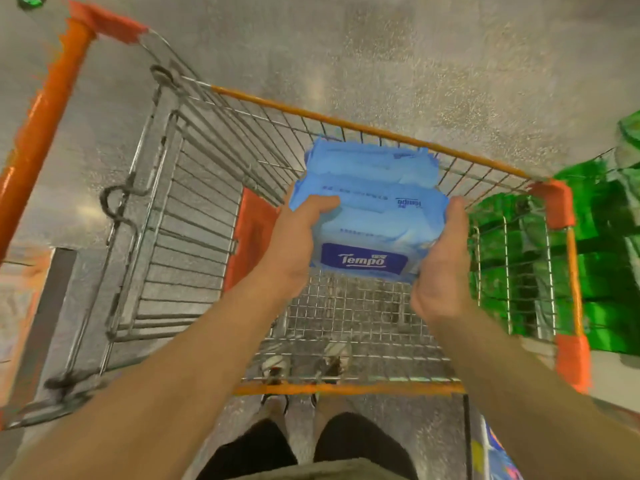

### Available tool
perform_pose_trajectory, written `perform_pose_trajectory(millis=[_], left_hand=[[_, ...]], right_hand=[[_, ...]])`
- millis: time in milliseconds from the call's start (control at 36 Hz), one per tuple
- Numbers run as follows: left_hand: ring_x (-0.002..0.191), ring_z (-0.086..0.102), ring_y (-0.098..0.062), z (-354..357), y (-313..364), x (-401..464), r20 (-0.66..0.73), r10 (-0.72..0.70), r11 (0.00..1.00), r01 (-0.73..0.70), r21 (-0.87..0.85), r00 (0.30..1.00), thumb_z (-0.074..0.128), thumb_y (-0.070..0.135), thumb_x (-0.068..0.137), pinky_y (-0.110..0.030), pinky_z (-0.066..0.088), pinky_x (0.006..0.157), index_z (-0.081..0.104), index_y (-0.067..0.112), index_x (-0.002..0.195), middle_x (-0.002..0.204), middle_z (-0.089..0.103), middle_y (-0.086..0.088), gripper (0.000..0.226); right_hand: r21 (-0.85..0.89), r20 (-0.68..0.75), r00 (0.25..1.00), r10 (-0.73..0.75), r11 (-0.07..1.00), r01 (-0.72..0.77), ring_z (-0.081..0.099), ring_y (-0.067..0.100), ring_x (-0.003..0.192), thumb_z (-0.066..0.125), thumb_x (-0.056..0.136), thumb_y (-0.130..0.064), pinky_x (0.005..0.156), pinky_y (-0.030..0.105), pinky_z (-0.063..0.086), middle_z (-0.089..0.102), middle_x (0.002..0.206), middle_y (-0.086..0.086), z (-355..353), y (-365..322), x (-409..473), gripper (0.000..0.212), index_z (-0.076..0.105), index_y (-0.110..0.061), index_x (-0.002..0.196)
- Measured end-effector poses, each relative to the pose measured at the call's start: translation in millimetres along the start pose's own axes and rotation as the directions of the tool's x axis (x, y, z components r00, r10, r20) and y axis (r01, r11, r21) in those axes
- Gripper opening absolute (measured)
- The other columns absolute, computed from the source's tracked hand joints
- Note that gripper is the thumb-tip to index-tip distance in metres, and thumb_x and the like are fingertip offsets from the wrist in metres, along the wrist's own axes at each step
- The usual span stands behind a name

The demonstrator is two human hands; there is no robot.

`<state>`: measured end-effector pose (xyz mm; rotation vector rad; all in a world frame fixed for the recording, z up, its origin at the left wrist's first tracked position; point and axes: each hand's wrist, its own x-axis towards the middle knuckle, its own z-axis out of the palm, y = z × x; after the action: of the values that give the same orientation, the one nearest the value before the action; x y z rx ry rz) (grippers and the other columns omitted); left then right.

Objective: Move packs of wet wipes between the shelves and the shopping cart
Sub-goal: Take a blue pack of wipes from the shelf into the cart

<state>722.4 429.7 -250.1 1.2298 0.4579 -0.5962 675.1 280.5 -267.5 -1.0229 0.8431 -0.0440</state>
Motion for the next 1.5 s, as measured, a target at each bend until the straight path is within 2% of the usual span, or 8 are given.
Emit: perform_pose_trajectory(millis=[333,500,583,750,917,1083,1250,1500], left_hand=[[0.063,0.072,-0.013,-57.5,-93.0,91.8,-0.102,-0.15,0.988,0.152,0.004,0.983,0.066,0.032,0.082,-0.025,0.053,0.049,0.07,0.02,0.107,0.081,0.077,0.004,0.028],[0.074,0.075,-0.01,-85.7,-127.4,114.9,-0.018,-0.184,0.966,0.184,0.182,0.983,0.083,0.019,0.076,-0.023,0.056,0.056,0.059,0.008,0.138,0.123,0.071,-0.01,0.067],[0.094,0.075,-0.018,-101.4,-138.7,123.8,0.047,-0.255,0.938,0.236,0.255,0.966,0.093,0.01,0.058,-0.025,0.059,0.067,0.065,0.023,0.121,0.108,0.079,0.002,0.07],[0.081,0.075,-0.005,-110.3,-149.3,120.9,0.057,-0.249,0.939,0.226,0.26,0.967,0.078,-0.006,0.08,-0.021,0.058,0.064,0.065,0.026,0.107,0.09,0.079,0.013,0.044],[0.092,0.077,-0.02,-115.2,-154.6,124.1,-0.062,-0.362,0.874,0.362,0.324,0.93,0.098,0.028,0.048,-0.038,0.063,0.08,0.071,0.022,0.113,0.103,0.08,0.0,0.071],[0.084,0.078,-0.023,-112.2,-162.4,146.4,-0.168,-0.409,0.827,0.442,0.348,0.897,0.09,0.029,0.075,-0.036,0.063,0.073,0.073,0.017,0.108,0.093,0.081,-0.004,0.04],[0.082,0.078,-0.024,-109.1,-168.9,179.1,-0.331,-0.383,0.805,0.487,0.339,0.863,0.089,0.055,0.07,-0.041,0.064,0.082,0.07,0.017,0.11,0.089,0.08,-0.004,0.058],[0.09,0.067,-0.019,-111.8,-159.1,206.3,-0.411,-0.281,0.767,0.46,0.446,0.867,0.067,0.07,0.085,-0.037,0.052,0.092,0.052,0.015,0.128,0.099,0.07,0.002,0.071]], right_hand=[[-0.017,-0.06,0.97,0.234,0.972,-0.235,0.073,0.027,0.102,0.041,0.095,-0.068,0.09,0.058,0.056,0.075,0.115,0.0,-12.1,109.2,84.9,0.055,0.067,-0.028,0.122],[-0.087,-0.074,0.937,0.341,0.934,-0.346,0.076,0.026,0.092,0.034,0.1,-0.065,0.079,0.046,0.061,0.077,0.108,0.0,-21.6,141.9,104.1,0.053,0.069,-0.029,0.117],[-0.159,-0.089,0.936,0.341,0.923,-0.352,0.076,0.024,0.09,0.033,0.102,-0.061,0.077,0.044,0.062,0.078,0.105,-0.002,-24.3,150.7,108.6,0.049,0.069,-0.03,0.115],[-0.156,-0.074,0.927,0.367,0.914,-0.374,0.076,0.026,0.09,0.033,0.104,-0.056,0.075,0.044,0.062,0.078,0.106,-0.001,-30.3,159.7,106.6,0.046,0.068,-0.028,0.116],[-0.178,-0.127,0.875,0.467,0.857,-0.483,0.077,0.029,0.079,0.035,0.1,-0.064,0.068,0.044,0.063,0.079,0.099,0.004,-32.9,171.8,109.7,0.051,0.069,-0.027,0.11],[-0.211,-0.178,0.818,0.547,0.791,-0.574,0.076,0.028,0.068,0.029,0.099,-0.069,0.067,0.049,0.062,0.079,0.086,0.008,-30.2,181.2,138.6,0.058,0.067,-0.026,0.104],[-0.216,-0.119,0.806,0.579,0.778,-0.59,0.076,0.03,0.075,0.022,0.097,-0.074,0.069,0.045,0.062,0.078,0.089,0.014,-16.3,185.2,170.9,0.072,0.066,-0.021,0.119],[-0.279,-0.124,0.852,0.509,0.806,-0.522,0.075,0.032,0.093,0.043,0.102,-0.053,0.09,0.055,0.058,0.078,0.098,0.009,-2.6,190.7,185.4,0.041,0.062,-0.022,0.122]])
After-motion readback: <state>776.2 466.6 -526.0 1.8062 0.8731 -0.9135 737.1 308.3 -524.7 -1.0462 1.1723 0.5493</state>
